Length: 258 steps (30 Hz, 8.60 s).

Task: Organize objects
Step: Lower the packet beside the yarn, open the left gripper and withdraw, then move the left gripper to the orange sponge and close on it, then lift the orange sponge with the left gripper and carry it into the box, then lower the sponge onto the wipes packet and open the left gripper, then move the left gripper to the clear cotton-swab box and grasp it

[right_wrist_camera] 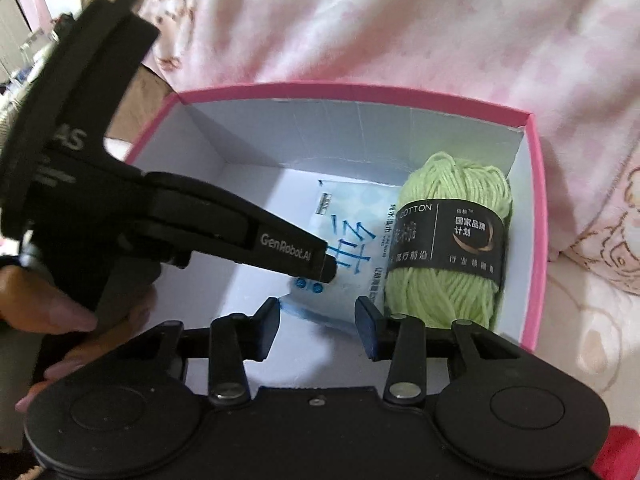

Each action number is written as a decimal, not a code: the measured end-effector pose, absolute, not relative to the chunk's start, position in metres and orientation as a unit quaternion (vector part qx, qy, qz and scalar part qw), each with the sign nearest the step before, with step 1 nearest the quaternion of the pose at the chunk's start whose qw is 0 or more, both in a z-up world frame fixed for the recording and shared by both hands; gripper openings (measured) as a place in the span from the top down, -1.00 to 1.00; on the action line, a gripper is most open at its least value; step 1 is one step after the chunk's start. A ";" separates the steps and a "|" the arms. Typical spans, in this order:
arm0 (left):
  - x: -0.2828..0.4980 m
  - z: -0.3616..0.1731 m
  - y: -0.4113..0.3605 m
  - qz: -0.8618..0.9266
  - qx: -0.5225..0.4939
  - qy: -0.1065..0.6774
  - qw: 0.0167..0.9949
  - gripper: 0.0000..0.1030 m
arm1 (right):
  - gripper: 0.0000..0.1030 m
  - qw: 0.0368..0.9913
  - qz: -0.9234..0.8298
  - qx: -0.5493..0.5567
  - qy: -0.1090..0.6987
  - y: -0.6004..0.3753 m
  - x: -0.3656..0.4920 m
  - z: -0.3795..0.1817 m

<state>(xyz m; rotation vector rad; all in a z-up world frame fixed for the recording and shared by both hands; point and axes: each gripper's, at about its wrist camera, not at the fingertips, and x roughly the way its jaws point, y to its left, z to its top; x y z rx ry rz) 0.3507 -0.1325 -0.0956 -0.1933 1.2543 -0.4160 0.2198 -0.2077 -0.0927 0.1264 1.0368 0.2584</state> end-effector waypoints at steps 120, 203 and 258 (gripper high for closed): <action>0.128 0.052 -0.119 -0.302 -0.039 0.464 0.831 0.33 | 0.13 0.891 0.159 0.074 0.419 -0.202 0.043 0.004; 0.223 0.059 -0.114 -0.262 0.019 0.480 0.837 -0.07 | 0.08 0.872 0.147 0.028 0.466 -0.236 0.126 0.015; 0.084 -0.069 -0.103 -0.264 0.007 0.456 0.850 -0.32 | -0.58 0.900 0.161 -0.004 0.405 -0.216 -0.014 -0.136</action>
